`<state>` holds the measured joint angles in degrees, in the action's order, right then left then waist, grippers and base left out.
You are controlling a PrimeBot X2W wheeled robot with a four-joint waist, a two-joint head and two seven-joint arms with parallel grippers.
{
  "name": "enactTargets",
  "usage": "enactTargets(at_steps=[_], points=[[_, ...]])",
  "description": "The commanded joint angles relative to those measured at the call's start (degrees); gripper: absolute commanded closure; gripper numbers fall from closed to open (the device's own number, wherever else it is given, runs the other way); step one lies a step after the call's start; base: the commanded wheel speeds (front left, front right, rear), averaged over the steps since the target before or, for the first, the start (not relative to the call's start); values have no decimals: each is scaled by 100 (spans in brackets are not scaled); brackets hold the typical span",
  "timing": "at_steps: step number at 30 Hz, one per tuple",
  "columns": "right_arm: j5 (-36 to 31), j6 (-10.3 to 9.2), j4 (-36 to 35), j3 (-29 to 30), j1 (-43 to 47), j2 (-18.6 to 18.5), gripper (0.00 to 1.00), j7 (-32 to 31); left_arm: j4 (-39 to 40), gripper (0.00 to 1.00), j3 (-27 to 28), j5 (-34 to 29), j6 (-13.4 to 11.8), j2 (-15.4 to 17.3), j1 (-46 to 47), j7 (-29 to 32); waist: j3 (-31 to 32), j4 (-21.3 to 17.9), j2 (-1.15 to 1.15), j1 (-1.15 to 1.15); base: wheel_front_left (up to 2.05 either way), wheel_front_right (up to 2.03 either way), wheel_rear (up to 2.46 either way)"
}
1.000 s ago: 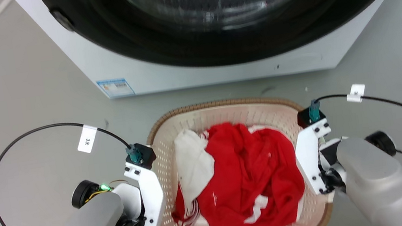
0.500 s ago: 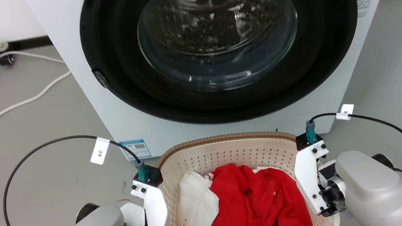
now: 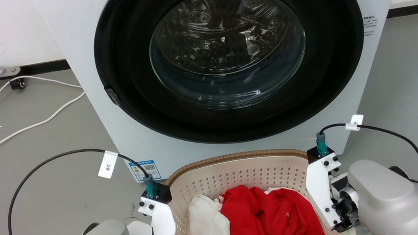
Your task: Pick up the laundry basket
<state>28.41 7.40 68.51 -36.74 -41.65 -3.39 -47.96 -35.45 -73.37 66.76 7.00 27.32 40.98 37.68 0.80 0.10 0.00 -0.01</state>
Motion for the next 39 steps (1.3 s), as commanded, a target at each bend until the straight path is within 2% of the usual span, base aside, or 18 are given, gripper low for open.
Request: enactTargets(at_steps=[1,39], points=[[17,16,-9,-84,-11,93,100,-10,163,100,-1,32,79,-124,-48,37,21,-3,0,1,0,0,0],[424,16,190,-483,-112,92,100,-102,316,100,0,275,80,-77,-101,465,8,-61,0,1,0,0,0]])
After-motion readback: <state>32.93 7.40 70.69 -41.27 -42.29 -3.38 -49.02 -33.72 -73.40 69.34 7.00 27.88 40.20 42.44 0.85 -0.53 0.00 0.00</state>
